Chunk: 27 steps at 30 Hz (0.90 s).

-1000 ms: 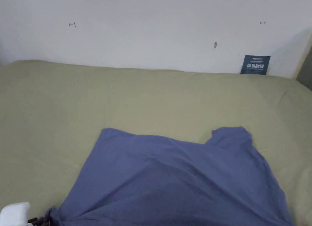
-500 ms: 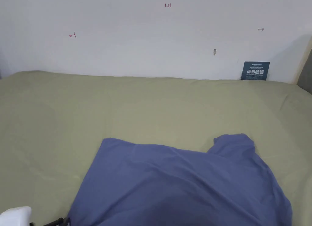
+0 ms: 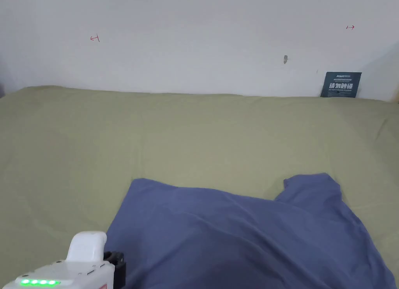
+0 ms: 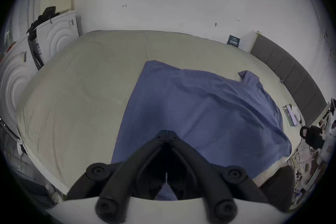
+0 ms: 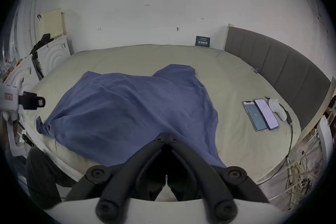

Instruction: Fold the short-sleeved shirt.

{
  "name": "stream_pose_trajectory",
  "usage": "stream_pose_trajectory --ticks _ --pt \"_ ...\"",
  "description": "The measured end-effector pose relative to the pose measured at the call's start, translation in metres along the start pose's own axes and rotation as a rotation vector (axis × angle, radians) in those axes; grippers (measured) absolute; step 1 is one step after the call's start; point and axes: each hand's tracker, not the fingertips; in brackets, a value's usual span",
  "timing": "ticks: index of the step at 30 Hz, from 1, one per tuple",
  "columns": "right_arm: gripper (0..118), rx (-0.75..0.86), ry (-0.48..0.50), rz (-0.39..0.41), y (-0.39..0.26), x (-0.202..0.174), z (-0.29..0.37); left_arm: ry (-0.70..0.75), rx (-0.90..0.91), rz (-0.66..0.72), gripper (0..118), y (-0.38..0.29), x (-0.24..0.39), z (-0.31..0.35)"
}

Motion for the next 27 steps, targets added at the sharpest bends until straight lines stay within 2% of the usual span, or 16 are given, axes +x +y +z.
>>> stream_pose_trajectory --ticks 5,13,14,15,16,17,19,23,24,26,27 --pt "0 -0.014 0.004 -0.002 0.011 0.004 -0.013 0.004 -0.010 -0.007 0 0.065 -0.003 -0.059" --pt "0 -0.053 -0.016 -0.007 0.022 0.006 -0.038 0.117 -0.131 -0.069 1 0.166 -0.011 -0.191" --pt "0 -0.056 -0.020 -0.012 0.023 0.006 -0.040 0.133 -0.137 -0.061 8 0.172 -0.012 -0.202" --pt "0 -0.059 -0.023 -0.017 0.022 0.007 -0.041 0.143 -0.162 -0.075 30 0.179 -0.013 -0.216" --pt "0 -0.065 -0.024 -0.019 0.022 0.008 -0.042 0.131 -0.200 -0.084 80 0.182 -0.015 -0.228" --pt "0 -0.068 -0.025 -0.024 0.028 0.005 -0.045 0.139 -0.235 -0.083 107 0.183 -0.017 -0.238" --pt "0 -0.072 -0.028 -0.026 0.030 0.004 -0.047 0.166 -0.264 -0.094 113 0.181 -0.018 -0.255" --pt "0 -0.084 -0.024 -0.017 0.034 0.005 -0.051 0.267 -0.283 -0.171 112 0.171 -0.017 -0.266" --pt "0 -0.089 -0.023 -0.015 0.033 0.005 -0.051 0.236 -0.281 -0.144 112 0.169 -0.018 -0.265" --pt "0 -0.090 -0.029 -0.015 0.032 0.005 -0.050 0.211 -0.278 -0.068 109 0.170 -0.019 -0.254" --pt "0 -0.093 -0.027 -0.017 0.032 0.006 -0.049 0.199 -0.281 -0.079 101 0.169 -0.022 -0.253"
